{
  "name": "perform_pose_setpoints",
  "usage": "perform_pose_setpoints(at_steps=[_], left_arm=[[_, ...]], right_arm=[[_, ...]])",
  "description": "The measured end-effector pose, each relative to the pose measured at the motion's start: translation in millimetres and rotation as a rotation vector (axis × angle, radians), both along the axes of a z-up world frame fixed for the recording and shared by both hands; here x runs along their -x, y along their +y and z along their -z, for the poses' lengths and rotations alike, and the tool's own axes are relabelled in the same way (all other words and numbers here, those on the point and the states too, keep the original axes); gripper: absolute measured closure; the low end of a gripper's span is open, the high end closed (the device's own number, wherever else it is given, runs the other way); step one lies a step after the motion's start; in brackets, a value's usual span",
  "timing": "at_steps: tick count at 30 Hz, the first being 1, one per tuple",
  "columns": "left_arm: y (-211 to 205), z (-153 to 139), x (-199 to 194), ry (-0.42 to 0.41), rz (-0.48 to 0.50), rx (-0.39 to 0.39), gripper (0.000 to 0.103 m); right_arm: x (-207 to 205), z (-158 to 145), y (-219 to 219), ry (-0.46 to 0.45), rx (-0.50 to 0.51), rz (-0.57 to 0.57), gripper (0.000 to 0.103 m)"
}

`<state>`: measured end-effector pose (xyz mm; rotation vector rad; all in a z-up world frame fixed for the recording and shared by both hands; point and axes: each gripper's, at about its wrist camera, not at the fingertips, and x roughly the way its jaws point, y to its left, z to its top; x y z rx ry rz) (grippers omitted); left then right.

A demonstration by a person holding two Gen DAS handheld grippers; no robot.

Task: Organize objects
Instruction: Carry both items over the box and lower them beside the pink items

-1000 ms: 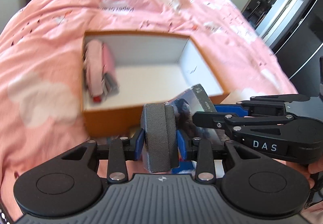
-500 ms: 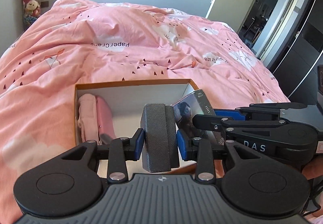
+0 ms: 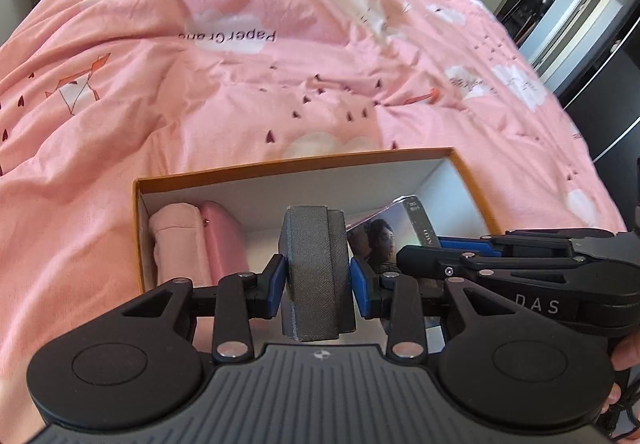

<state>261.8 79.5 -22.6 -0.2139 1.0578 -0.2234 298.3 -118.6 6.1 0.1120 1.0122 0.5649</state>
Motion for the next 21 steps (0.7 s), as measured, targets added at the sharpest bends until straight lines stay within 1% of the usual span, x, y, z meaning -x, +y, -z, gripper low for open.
perform_pose_setpoints(at_steps=[2,4,8,11,13,14,16,21], left_arm=[[3,10,-9,0.033,-0.008,0.020,0.063],[8,20,-17,0.058,-0.036,0.046,0.063],[15,35,-28,0.077,-0.079,0.074,0.063],[15,45,-35,0.110,-0.094,0.061,0.063],[17,52,-38,0.132,-0.106,0.044,0.063],[18,53,-39,0.130,-0.109,0.051,0.063],[19,51,-40,0.136,-0.117,0.041,0.063],[19,42,-40,0.127,-0.118,-0.027,0.065]], right_arm=[[-10,11,6,0.022,0.006,0.009,0.079],[-20,23,11,0.049,0.001,0.019,0.079],[-37,44,18,0.102,-0.005,0.038,0.079],[-44,53,20,0.118,-0.008,0.049,0.079],[-48,57,20,0.139,-0.032,0.047,0.079],[-49,58,21,0.148,-0.043,0.045,0.079],[-51,60,23,0.159,-0.055,0.038,0.079],[-54,63,32,0.169,-0.061,0.034,0.079]])
